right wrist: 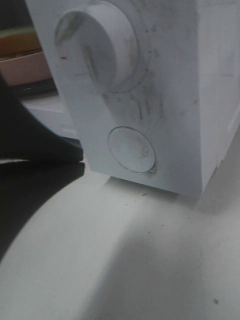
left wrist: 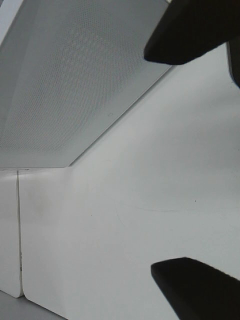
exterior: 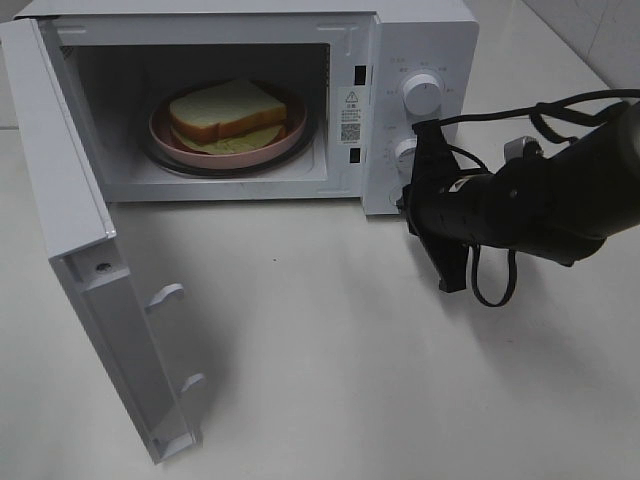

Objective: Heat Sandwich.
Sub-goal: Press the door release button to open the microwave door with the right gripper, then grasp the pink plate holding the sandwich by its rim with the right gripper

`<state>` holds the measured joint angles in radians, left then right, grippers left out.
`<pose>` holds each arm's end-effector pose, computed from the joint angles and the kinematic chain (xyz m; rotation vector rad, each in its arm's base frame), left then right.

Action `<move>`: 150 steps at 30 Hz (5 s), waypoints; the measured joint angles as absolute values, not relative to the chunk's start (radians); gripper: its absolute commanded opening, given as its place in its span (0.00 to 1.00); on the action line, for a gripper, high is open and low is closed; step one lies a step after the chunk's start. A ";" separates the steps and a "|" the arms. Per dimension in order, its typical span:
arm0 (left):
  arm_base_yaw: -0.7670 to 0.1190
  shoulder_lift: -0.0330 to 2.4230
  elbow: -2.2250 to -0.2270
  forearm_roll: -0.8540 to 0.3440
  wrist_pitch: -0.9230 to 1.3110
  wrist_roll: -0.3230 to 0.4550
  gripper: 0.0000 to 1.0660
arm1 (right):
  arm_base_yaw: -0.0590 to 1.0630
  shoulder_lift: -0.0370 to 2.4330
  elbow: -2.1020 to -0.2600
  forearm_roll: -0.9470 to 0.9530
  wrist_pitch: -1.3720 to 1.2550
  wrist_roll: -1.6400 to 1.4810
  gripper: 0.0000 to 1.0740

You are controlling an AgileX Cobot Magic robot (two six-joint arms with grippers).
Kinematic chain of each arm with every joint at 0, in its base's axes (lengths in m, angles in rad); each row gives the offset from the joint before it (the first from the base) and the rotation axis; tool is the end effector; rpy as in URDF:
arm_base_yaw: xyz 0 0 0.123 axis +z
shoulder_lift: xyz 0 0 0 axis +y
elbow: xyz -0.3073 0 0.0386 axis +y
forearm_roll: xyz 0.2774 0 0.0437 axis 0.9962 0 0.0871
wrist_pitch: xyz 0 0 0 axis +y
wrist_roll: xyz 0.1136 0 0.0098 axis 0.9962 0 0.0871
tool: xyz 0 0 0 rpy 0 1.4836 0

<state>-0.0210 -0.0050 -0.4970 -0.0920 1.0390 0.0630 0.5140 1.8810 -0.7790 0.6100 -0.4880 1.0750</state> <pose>0.0169 -0.0094 0.2825 0.0879 2.0163 -0.0830 0.3505 0.1628 0.1136 1.3556 1.8644 0.9081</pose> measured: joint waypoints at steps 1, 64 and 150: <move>-0.021 -0.005 -0.497 -0.092 1.039 0.063 0.97 | 0.514 1.863 -0.774 0.605 -0.467 1.053 0.01; -0.021 -0.005 -0.497 -0.092 1.039 0.063 0.97 | 0.513 1.474 -0.999 0.095 0.891 -0.799 0.17; -0.021 -0.005 -0.497 -0.092 1.039 0.063 0.97 | 0.663 2.022 -1.561 -0.126 0.567 -1.227 0.82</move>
